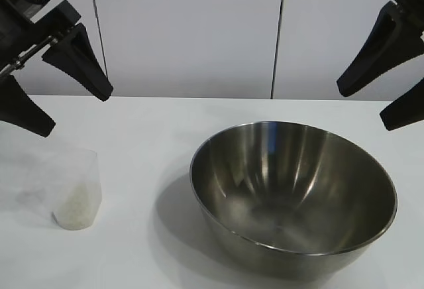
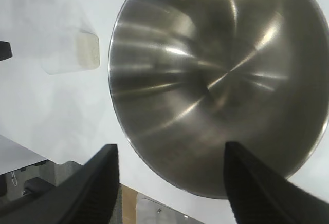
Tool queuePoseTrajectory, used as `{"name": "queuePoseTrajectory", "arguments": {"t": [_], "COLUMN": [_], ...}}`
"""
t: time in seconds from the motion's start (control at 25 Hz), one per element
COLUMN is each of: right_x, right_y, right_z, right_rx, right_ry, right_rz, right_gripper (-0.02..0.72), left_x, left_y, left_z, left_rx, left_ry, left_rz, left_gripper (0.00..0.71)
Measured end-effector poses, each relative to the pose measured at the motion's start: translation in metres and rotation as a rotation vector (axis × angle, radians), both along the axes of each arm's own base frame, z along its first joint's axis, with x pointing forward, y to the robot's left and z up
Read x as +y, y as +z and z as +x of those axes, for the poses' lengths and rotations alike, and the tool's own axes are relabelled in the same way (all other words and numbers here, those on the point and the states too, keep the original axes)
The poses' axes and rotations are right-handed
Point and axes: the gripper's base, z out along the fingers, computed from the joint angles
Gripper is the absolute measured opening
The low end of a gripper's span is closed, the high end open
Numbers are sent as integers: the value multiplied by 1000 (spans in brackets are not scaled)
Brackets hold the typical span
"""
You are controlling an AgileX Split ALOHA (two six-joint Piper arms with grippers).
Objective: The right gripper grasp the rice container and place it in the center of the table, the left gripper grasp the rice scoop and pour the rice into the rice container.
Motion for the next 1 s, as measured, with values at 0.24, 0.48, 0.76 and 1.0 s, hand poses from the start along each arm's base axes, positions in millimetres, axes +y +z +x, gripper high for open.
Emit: {"name": "queuePoseTrajectory", "arguments": {"t": [0.24, 0.48, 0.76, 1.0], "right_x": [-1, -15, -30, -28], "right_y": [1, 30, 10, -37], "right_z": [1, 9, 23, 52], "right_rx": [-7, -81, 16, 83], "right_ry": [16, 109, 89, 71], "right_rz": [-14, -238, -415, -398], "right_gripper": [408, 408, 408, 408], "left_x": [0, 0, 0, 0], "left_y": [0, 0, 0, 0], "left_z": [0, 0, 0, 0], "left_rx": [-1, -1, -1, -1], "left_ry": [1, 1, 1, 1], "left_rz": [0, 0, 0, 0], "left_gripper": [663, 663, 663, 663]}}
